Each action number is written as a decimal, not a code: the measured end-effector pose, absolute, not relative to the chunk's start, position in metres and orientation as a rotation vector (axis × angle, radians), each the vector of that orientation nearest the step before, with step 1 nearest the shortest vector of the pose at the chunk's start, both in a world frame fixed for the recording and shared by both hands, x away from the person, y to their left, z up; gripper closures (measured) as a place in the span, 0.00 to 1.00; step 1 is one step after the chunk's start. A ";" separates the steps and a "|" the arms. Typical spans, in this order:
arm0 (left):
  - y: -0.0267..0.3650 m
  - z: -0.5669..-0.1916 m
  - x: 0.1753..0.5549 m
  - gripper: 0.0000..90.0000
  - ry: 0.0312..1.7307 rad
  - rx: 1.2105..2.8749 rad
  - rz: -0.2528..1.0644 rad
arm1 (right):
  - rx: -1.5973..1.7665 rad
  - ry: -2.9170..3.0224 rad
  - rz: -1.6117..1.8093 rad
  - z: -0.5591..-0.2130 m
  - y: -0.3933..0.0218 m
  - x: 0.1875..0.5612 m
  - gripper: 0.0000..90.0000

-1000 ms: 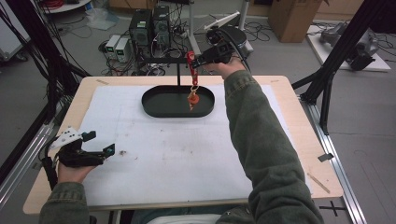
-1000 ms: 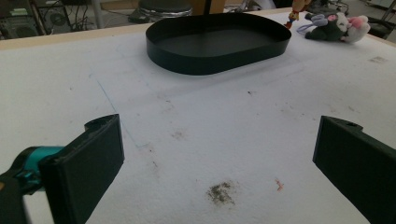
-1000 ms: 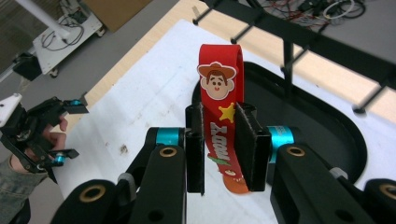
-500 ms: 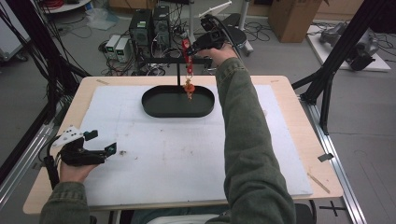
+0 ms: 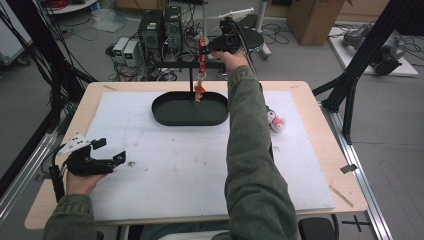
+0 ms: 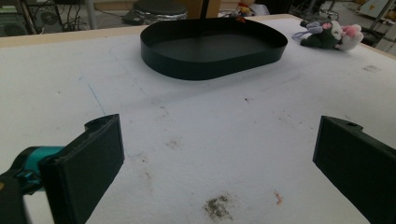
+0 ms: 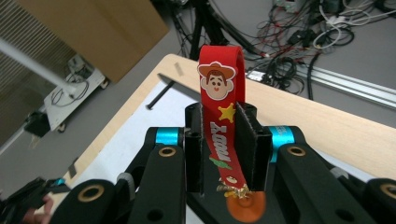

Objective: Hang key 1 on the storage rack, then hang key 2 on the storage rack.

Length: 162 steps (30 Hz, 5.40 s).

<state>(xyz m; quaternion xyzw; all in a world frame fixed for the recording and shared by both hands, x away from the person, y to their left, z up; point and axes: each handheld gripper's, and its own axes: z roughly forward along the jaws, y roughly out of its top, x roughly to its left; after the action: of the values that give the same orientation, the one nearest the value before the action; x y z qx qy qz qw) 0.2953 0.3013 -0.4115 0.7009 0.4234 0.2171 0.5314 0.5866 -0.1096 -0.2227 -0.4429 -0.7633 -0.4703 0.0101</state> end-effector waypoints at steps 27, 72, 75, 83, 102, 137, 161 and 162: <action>0.299 -0.411 0.296 0.03 1.005 1.656 0.515 | -1.374 -2.437 -1.617 -0.240 -0.112 0.582 0.23; 0.299 -0.410 0.293 0.03 1.018 1.675 0.513 | -1.278 -2.778 -1.632 -0.298 -0.175 0.460 0.01; 0.299 -0.410 0.293 0.03 1.019 1.673 0.515 | -1.287 -2.768 -1.645 -0.303 -0.187 0.450 0.01; 0.300 -0.410 0.293 0.03 1.021 1.675 0.515 | -1.336 -2.734 -1.711 -0.311 -0.214 0.432 0.01; 0.300 -0.411 0.293 0.03 1.027 1.681 0.519 | -1.505 -2.663 -1.748 -0.319 -0.264 0.438 0.01; 0.296 -0.412 0.288 0.03 1.026 1.736 0.535 | -1.527 -2.883 -1.181 -0.400 -0.309 0.494 0.01; 0.298 -0.414 0.289 0.03 1.039 1.744 0.532 | -1.553 -3.037 -0.755 -0.427 -0.300 0.503 0.21; 0.298 -0.414 0.289 0.03 1.037 1.746 0.531 | -1.558 -3.012 -0.765 -0.426 -0.300 0.503 0.26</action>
<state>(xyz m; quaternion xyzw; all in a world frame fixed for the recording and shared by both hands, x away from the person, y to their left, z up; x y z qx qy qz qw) 0.2888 0.2978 -0.4140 0.7214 0.4284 0.2196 0.4979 0.5032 -0.3002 -0.4264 -0.4419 -0.8543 -0.2171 -0.1665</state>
